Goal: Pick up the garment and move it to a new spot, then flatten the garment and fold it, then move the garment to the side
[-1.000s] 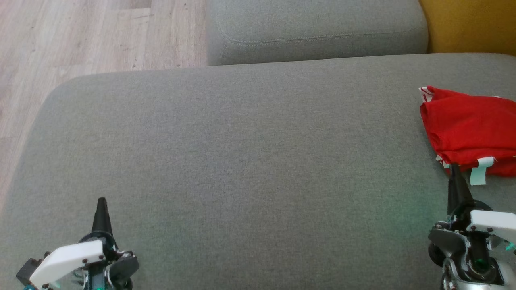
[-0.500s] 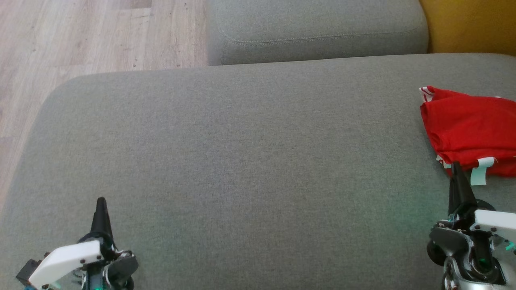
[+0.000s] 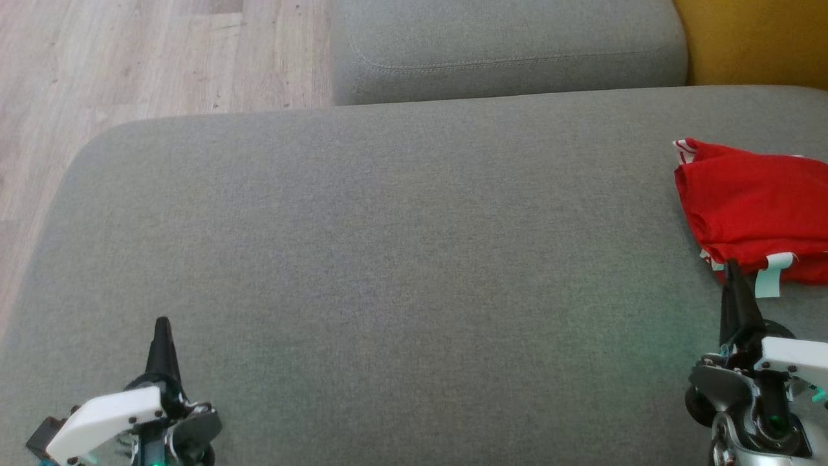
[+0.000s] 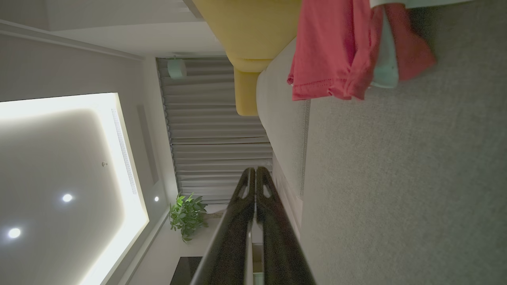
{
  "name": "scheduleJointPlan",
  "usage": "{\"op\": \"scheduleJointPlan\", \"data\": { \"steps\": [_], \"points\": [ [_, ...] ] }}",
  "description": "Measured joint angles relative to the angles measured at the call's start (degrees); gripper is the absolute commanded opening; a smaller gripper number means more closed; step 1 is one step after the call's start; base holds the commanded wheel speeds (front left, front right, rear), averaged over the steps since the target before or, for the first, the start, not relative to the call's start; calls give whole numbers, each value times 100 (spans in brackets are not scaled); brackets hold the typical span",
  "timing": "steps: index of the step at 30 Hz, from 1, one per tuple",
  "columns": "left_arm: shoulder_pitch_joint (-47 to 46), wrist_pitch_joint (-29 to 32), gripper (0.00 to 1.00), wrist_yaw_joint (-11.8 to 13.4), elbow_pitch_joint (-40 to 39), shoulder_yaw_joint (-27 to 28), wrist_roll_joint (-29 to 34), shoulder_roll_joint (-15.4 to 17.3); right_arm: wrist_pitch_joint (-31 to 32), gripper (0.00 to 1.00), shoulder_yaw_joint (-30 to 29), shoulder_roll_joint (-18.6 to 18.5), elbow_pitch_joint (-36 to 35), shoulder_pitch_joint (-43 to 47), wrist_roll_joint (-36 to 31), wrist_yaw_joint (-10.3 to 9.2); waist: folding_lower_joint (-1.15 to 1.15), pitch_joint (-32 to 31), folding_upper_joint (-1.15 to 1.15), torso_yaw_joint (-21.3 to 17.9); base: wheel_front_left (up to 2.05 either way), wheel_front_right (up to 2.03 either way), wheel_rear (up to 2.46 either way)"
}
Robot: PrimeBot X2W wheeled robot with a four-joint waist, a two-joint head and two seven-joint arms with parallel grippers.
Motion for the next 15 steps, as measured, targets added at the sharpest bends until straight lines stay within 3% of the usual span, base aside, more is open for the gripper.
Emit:
{"op": "scheduleJointPlan", "data": {
  "steps": [15],
  "points": [
    [0,0,0,0,-1,1,0,0,0,0,0,0,0,1,0,0,0,0,0,0,0,0,0]
  ]
}}
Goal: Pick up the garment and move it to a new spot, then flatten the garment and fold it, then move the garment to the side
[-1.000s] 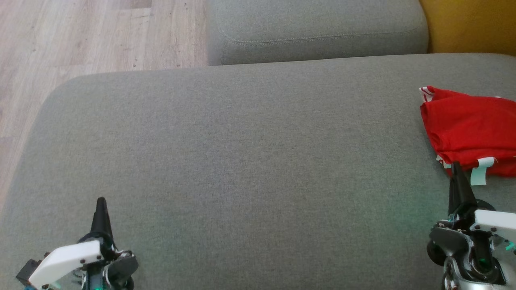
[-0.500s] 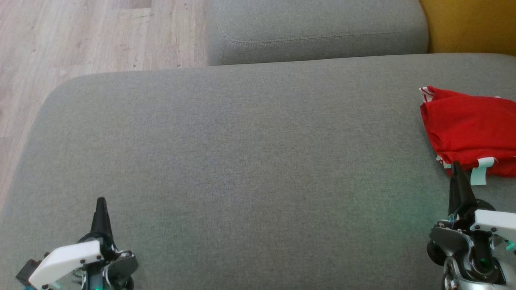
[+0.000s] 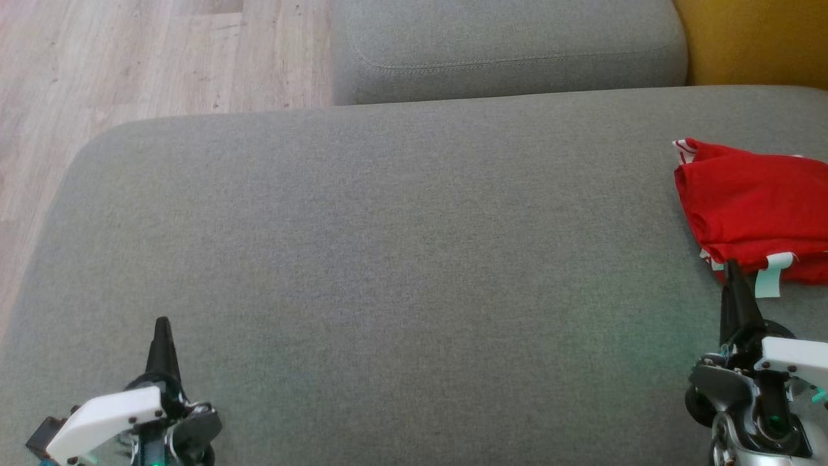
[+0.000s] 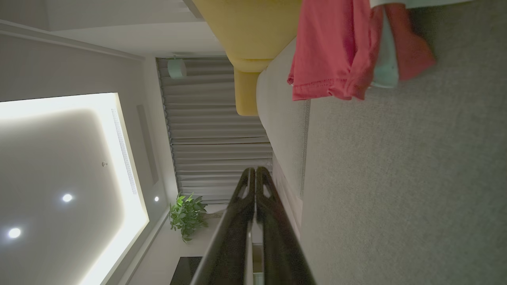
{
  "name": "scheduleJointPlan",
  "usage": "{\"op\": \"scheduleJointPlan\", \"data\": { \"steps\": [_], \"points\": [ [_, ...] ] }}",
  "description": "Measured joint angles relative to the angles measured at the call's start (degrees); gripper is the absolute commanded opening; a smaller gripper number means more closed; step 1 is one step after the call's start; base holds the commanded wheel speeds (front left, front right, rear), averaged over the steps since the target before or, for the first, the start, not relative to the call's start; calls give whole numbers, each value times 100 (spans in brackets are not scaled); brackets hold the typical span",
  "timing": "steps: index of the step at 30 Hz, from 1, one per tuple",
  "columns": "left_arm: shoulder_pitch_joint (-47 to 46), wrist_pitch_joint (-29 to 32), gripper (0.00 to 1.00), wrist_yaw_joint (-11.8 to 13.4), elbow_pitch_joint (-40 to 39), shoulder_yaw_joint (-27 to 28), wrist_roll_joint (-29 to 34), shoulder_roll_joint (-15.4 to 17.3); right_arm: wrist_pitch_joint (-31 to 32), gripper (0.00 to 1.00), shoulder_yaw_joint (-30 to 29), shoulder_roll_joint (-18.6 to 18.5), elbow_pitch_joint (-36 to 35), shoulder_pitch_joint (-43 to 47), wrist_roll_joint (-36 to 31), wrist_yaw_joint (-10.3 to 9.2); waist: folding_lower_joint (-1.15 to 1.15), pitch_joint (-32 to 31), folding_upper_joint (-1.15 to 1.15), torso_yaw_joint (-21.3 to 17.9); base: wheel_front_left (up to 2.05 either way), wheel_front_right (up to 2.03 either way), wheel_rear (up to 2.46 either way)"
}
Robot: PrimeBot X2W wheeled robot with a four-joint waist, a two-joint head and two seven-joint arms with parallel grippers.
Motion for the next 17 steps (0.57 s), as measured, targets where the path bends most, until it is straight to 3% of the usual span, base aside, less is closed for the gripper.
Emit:
{"op": "scheduleJointPlan", "data": {
  "steps": [17],
  "points": [
    [0,0,0,0,0,0,0,0,0,0,0,0,0,0,0,0,0,0,0,0,0,0,0]
  ]
}}
